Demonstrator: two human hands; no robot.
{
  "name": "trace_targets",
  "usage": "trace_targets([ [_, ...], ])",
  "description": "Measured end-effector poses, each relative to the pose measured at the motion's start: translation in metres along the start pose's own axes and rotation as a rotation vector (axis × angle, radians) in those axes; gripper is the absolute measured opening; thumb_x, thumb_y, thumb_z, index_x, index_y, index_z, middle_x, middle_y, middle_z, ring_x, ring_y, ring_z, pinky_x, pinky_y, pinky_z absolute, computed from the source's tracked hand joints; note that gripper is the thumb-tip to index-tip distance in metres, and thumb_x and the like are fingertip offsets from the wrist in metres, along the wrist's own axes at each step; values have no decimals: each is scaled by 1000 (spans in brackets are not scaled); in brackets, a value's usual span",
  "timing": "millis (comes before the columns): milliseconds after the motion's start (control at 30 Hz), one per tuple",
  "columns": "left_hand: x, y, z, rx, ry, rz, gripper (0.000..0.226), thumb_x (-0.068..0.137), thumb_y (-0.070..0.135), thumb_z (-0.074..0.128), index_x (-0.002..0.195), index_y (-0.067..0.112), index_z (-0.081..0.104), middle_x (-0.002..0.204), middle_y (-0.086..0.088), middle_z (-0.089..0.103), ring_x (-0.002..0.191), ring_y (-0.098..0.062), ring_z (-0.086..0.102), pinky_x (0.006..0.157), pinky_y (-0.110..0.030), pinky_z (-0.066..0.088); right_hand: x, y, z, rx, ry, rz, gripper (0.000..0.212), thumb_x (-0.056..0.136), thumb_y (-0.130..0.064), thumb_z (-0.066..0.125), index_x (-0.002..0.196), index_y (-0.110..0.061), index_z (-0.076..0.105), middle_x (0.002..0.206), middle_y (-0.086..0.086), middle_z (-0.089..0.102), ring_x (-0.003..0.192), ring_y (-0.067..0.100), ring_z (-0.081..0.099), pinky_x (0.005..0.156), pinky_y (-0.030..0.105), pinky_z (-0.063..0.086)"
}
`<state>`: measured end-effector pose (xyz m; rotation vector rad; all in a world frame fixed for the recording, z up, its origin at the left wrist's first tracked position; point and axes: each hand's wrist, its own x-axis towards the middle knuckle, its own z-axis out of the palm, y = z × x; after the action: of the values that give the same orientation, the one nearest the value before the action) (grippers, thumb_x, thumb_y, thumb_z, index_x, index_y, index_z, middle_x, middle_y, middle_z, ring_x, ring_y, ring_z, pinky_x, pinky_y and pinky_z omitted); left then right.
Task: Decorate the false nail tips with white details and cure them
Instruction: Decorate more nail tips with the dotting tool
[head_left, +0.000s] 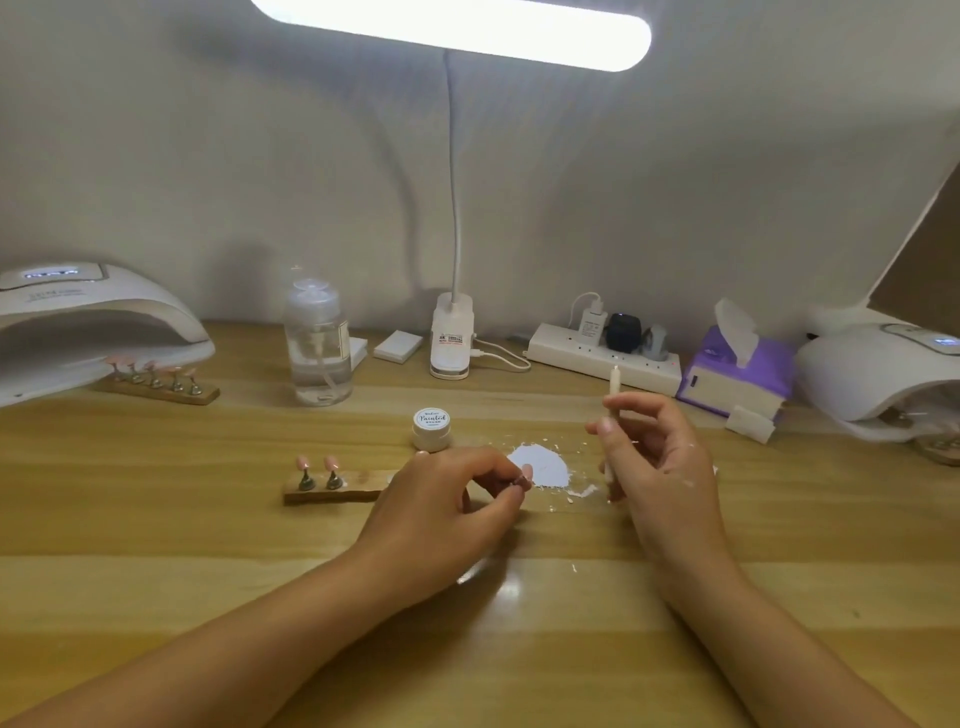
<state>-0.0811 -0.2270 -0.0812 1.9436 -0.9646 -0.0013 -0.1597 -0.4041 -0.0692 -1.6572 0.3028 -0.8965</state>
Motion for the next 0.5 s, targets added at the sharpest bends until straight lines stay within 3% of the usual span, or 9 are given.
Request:
trace_targets([
  [100,-1,1,-1,-5,-17,5,9,92,37,62,94,39,71,87,26,67,49,3,53,57,-23,34,2,1,1,63,40,63,23,93,-18,67,106,-20,50,84,0,77,65,7,67,58,20,55],
  [267,-2,2,-3,19,-36,21,10,94,33,61,94,40,68,93,25,67,47,-2,53,56,-23,35,3,0,-1,147,-19,210,32,88,-35,69,113,-15,65,91,-5,79,67,1,68,58,17,54],
  [500,-1,2,-2,19,-34,20,9,94,35,59,94,39,68,96,24,68,48,-4,49,59,-23,32,-1,-3,1,110,-28,177,33,86,-37,70,111,-17,59,86,-5,79,63,4,68,55,17,53],
])
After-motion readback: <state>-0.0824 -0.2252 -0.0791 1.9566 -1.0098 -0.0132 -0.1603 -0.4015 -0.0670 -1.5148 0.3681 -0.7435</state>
